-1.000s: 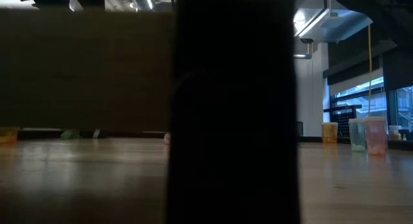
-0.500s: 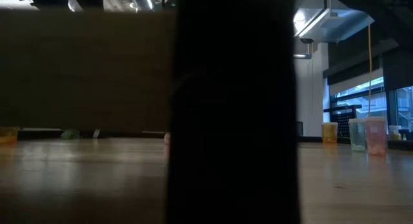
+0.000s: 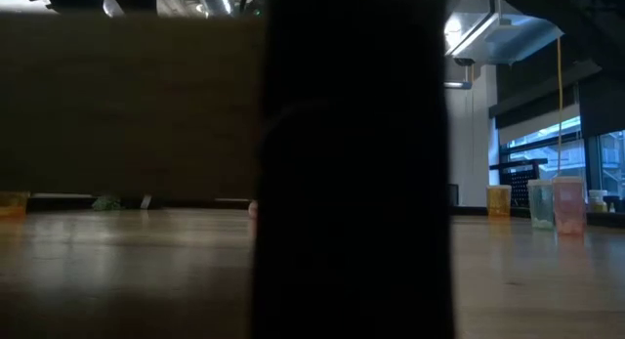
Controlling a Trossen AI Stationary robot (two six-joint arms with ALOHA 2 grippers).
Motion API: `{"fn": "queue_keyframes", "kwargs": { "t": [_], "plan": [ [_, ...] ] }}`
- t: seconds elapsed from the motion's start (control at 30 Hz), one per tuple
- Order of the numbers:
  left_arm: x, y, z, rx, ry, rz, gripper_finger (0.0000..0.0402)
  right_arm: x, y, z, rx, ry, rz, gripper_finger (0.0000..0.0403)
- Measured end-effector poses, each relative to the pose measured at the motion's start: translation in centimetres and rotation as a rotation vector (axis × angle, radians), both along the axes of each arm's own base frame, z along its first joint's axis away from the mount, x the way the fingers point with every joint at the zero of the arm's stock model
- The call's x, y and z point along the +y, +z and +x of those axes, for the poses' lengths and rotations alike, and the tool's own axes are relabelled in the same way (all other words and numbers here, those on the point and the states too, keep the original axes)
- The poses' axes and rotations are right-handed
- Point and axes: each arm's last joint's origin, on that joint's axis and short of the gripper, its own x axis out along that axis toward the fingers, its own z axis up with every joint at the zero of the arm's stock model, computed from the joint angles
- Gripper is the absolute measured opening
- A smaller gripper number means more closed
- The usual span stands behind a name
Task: Pick and place medicine bottles onto shelf by color
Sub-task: Put the top left pink pill bottle on the shelf
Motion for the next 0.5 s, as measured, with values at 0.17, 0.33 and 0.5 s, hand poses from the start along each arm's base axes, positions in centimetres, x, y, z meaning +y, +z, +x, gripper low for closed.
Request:
{"fn": "queue_keyframes", "kwargs": {
  "t": [0.17, 0.33, 0.5],
  "plan": [
    [0.0, 0.0, 0.0, 0.0, 0.0, 0.0, 0.0314, 0.0, -1.0, 0.2, 0.015, -0.018, 0.009, 0.0122],
    [0.0, 0.0, 0.0, -0.002, 0.0, -0.002, 0.0314, 0.0, -2.1, 0.7, 0.009, -0.017, 0.01, 0.0122],
    [0.0, 0.0, 0.0, -0.005, -0.001, -0.004, 0.0314, -0.1, -2.1, 0.8, -0.003, -0.019, 0.009, 0.0122]
  ]
}}
